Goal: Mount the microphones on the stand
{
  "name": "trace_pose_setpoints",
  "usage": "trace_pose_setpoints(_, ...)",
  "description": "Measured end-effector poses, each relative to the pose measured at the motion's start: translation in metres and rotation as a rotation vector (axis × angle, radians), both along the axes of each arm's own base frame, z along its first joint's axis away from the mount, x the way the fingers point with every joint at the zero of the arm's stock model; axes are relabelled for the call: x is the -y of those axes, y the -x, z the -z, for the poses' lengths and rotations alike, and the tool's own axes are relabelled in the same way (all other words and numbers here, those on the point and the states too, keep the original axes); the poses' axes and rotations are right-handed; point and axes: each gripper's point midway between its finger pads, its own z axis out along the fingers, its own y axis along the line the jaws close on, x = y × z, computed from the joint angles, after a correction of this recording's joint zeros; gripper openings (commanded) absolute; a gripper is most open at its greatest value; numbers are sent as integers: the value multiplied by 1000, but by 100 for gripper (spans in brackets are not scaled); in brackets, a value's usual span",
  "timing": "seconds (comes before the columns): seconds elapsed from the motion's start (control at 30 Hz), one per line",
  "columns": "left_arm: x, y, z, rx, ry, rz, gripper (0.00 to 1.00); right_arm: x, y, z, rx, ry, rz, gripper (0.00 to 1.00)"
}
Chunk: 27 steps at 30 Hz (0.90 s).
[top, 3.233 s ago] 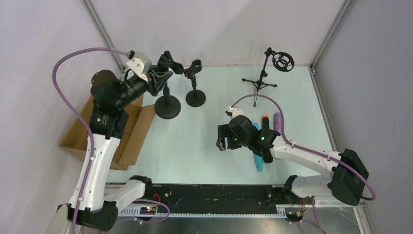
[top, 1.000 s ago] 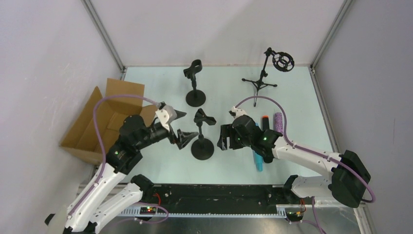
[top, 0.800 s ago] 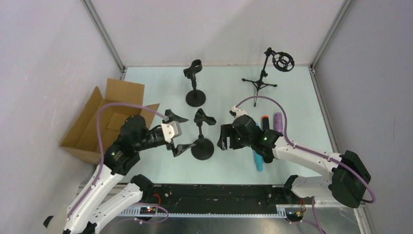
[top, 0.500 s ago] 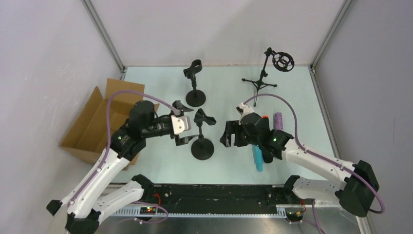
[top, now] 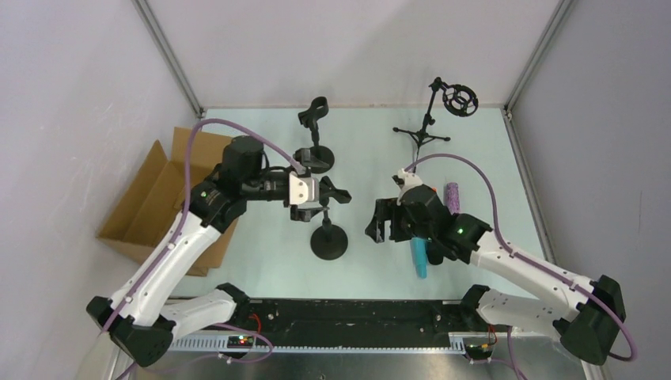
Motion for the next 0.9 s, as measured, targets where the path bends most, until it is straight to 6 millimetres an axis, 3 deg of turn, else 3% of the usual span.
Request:
trace_pose_setpoints(0.1,0,2,20,-49,-63,30,100,9,0,-4,10,9,16,85)
trace_pose_setpoints(0.2,-1,2,32,-81,-113,48,100,32,-9,-4,9,63,97,86)
trace_pose_setpoints(0.57,-2,0,45,-110,-196,86,100,165,-57,22,-94,276,559,83)
trace_pose_setpoints(0.77,-5,3,34,-93,-189,73,100,215,-67,32,-157,297,755,85)
trace_pose_setpoints(0.9,-10,6,7,-63,-149,36,100,235,-70,34,-202,243,873,88)
